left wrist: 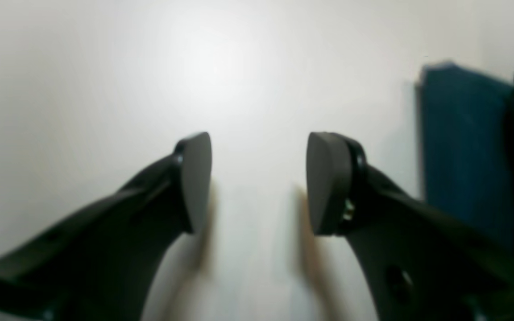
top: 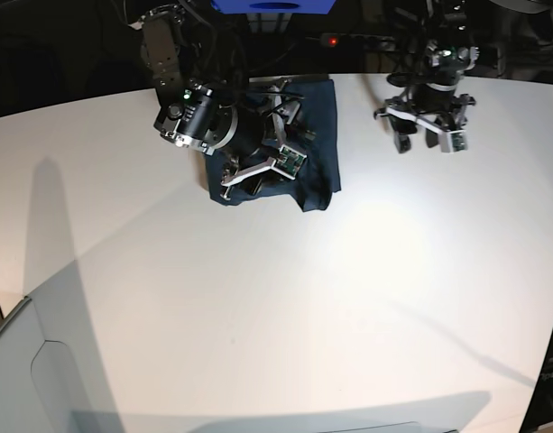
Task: Fold the T-shirt properly
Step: 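Press the folded end down and reposition the right gripper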
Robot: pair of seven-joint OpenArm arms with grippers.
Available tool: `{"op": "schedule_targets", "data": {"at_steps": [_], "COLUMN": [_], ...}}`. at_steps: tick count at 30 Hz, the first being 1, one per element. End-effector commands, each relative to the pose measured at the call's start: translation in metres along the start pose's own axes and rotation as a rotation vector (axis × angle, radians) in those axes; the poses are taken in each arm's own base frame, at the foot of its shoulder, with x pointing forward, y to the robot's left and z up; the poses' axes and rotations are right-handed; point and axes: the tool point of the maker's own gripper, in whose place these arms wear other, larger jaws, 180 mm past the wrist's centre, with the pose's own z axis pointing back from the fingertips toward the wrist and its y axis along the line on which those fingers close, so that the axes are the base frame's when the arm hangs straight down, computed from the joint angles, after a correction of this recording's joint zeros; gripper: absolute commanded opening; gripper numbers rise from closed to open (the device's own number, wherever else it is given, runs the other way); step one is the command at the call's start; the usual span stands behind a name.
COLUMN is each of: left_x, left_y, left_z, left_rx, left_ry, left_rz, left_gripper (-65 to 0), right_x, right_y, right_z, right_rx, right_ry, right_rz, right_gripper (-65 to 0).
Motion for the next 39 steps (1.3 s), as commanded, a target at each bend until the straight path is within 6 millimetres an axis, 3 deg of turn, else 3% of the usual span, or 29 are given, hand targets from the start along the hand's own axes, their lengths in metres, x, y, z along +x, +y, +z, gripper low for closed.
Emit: {"op": "schedule_targets", "data": {"at_steps": [1,6,8,11,15,16,23,25,30,36,39], "left_x": [0.013,0.022,0.025,0.028,0.031,0.031,0.031,0.031,0.038,0.051,0.051], "left_y": [0.009,0.049,0.057,0.063,0.071,0.07,0.07,0.07,0.068,0.063,0.064], "left_z": [0.004,0.014,0.016,0.018,0.021,0.021,0.021,0.021,0.023,0.028,0.028], "left_rx": [0.023,0.136,0.158,0.171,0.193,0.191,0.19,0.19,0.187,0.18,0.181], "left_ry": [-0.046,-0.082,-0.09,-0.097,-0.105,-0.104,-0.104,-0.104,-0.126,-0.16,-0.16], "left_rz": [-0.002,0.039,0.038,0.035,0.038,0.037,0.037,0.037,0.03,0.018,0.019], "left_gripper": [-31.9,-31.9,-31.9,-31.9,-31.9,-31.9,-31.9,-31.9,-31.9,-31.9,-31.9], "right_x": [0.02,0.028,0.024,0.016,0.006,0.002,-0.018,-0.024,-0.03,-0.001,0.009], "right_y": [-0.001,-0.009,-0.017,-0.027,-0.04,-0.043,-0.062,-0.057,-0.019,0.046,0.059], "right_z": [0.007,0.023,0.027,0.032,0.038,0.04,0.051,0.049,0.029,0.012,0.012], "right_rx": [-0.007,-0.058,-0.084,-0.114,-0.15,-0.161,-0.211,-0.195,-0.078,0.102,0.133], "right_ry": [-0.07,-0.102,-0.097,-0.078,-0.057,-0.05,0.0,0.016,0.036,-0.02,-0.044], "right_rz": [0.018,0.029,0.018,0.013,-0.004,-0.012,-0.016,-0.02,-0.024,0.078,0.11], "right_gripper": [-22.1,-22.5,-26.9,-39.8,-62.7,-65.0,-65.0,-65.0,-65.0,-65.0,-65.0]}}
